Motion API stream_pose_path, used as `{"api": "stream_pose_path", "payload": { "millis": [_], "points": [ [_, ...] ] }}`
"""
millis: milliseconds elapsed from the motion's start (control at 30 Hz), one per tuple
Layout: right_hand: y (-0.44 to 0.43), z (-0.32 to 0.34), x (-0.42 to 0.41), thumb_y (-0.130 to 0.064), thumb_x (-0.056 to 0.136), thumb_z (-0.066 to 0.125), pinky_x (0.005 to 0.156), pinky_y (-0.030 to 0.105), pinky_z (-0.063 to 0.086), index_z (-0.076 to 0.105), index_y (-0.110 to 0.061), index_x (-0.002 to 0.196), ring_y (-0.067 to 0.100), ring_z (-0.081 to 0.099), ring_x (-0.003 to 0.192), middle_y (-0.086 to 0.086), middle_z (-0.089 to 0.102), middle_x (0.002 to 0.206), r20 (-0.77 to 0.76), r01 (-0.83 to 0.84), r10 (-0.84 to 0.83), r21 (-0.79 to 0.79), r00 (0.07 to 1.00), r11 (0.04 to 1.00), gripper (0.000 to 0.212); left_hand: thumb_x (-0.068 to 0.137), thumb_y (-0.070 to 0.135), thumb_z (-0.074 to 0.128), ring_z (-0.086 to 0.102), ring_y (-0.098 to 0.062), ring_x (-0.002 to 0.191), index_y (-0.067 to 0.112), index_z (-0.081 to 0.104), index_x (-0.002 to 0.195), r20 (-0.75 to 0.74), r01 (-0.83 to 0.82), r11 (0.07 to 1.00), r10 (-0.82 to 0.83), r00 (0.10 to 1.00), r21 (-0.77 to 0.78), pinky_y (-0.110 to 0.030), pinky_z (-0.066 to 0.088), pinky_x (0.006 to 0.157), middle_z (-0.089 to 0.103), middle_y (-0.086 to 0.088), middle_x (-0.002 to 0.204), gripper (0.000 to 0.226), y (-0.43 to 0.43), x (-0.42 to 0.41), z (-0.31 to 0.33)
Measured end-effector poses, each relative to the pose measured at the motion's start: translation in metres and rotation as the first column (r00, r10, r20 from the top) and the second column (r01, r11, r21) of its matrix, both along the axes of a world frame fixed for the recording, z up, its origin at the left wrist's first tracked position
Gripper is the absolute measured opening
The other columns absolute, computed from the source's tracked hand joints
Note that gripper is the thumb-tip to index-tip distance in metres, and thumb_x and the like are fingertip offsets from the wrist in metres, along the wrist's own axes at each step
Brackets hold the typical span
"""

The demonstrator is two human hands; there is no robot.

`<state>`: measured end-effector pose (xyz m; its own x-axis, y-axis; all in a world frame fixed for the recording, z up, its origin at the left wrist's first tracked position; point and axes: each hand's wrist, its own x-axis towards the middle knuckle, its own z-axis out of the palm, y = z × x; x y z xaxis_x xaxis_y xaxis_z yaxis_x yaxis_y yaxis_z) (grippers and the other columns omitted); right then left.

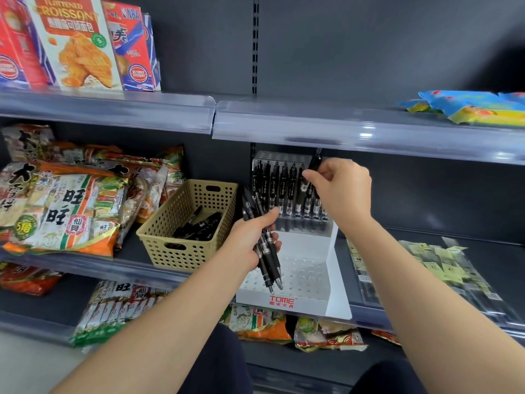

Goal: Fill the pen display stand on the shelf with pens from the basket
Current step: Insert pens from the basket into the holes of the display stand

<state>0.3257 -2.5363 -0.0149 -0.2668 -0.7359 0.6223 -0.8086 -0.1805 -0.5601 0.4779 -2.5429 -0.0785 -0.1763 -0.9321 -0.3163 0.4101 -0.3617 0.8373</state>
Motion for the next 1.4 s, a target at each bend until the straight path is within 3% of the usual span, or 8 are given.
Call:
{"api": "stream_pose_path", "payload": {
  "millis": [367, 667, 833, 967, 1233, 1400],
  "points": [
    [-0.01, 0.003, 0.002, -0.036, 0.084, 0.07, 0.069, 0.035, 0.055, 0.07, -0.003, 0.078, 0.028, 0.064, 0.071, 0.012, 0.069, 0.069, -0.016, 0.047, -0.045, 0.125, 0.999, 0.991, 0.033, 0.084, 0.038, 0.069, 0.052, -0.019, 0.048, 0.007, 0.058, 0.085, 0.023, -0.034, 0.998, 0.035, 0.999, -0.056, -0.029, 0.049, 0.051, 0.056, -0.004, 0.058, 0.032, 0.0, -0.004, 0.0],
    [-0.019, -0.021, 0.003, -0.04, 0.082, 0.072, 0.065, 0.033, 0.054, 0.065, -0.012, 0.072, 0.025, 0.063, 0.07, 0.004, 0.063, 0.066, -0.048, 0.054, -0.042, 0.288, 0.998, 0.956, 0.031, 0.086, 0.013, 0.069, 0.047, -0.017, 0.05, 0.006, 0.057, 0.089, 0.039, -0.028, 0.998, 0.03, 0.999, -0.052, -0.026, 0.045, 0.045, 0.052, -0.007, 0.067, 0.015, -0.003, -0.006, -0.002],
    [-0.022, -0.02, 0.002, -0.038, 0.083, 0.071, 0.059, 0.03, 0.051, 0.055, -0.013, 0.062, 0.023, 0.056, 0.059, 0.002, 0.055, 0.056, -0.064, 0.05, -0.03, 0.324, 0.997, 0.945, 0.037, 0.082, 0.015, 0.074, 0.049, -0.016, 0.05, 0.006, 0.057, 0.096, 0.03, -0.007, 0.998, 0.008, 1.0, -0.057, -0.027, 0.047, 0.046, 0.052, -0.004, 0.063, 0.024, -0.003, -0.007, -0.003],
    [-0.024, -0.014, 0.002, -0.035, 0.084, 0.07, 0.058, 0.031, 0.05, 0.06, -0.006, 0.067, 0.027, 0.059, 0.062, 0.013, 0.065, 0.065, -0.158, 0.075, -0.02, 0.351, 0.987, 0.933, 0.035, 0.082, 0.014, 0.074, 0.05, -0.016, 0.05, 0.004, 0.057, 0.1, 0.029, -0.007, 0.998, 0.009, 1.0, -0.058, -0.027, 0.047, 0.046, 0.053, -0.005, 0.064, 0.026, -0.003, -0.007, -0.002],
    [-0.038, -0.011, 0.005, -0.037, 0.085, 0.07, 0.046, 0.022, 0.035, 0.047, -0.011, 0.06, 0.021, 0.049, 0.052, 0.003, 0.049, 0.054, -0.285, 0.149, -0.033, 0.396, 0.958, 0.906, 0.042, 0.082, 0.012, 0.074, 0.05, -0.017, 0.05, 0.003, 0.058, 0.097, 0.032, -0.018, 0.997, 0.02, 0.999, -0.07, -0.027, 0.047, 0.045, 0.054, -0.008, 0.069, 0.024, -0.003, -0.005, 0.0],
    [-0.034, -0.013, 0.004, -0.039, 0.084, 0.071, 0.048, 0.023, 0.039, 0.065, -0.003, 0.073, 0.023, 0.055, 0.058, 0.011, 0.065, 0.067, -0.234, 0.11, -0.013, 0.409, 0.972, 0.906, 0.038, 0.081, 0.011, 0.074, 0.054, -0.019, 0.053, -0.001, 0.062, 0.098, 0.015, -0.014, 0.996, 0.015, 1.0, -0.085, -0.027, 0.049, 0.047, 0.06, -0.01, 0.07, 0.024, -0.002, -0.005, 0.001]
  ]
}}
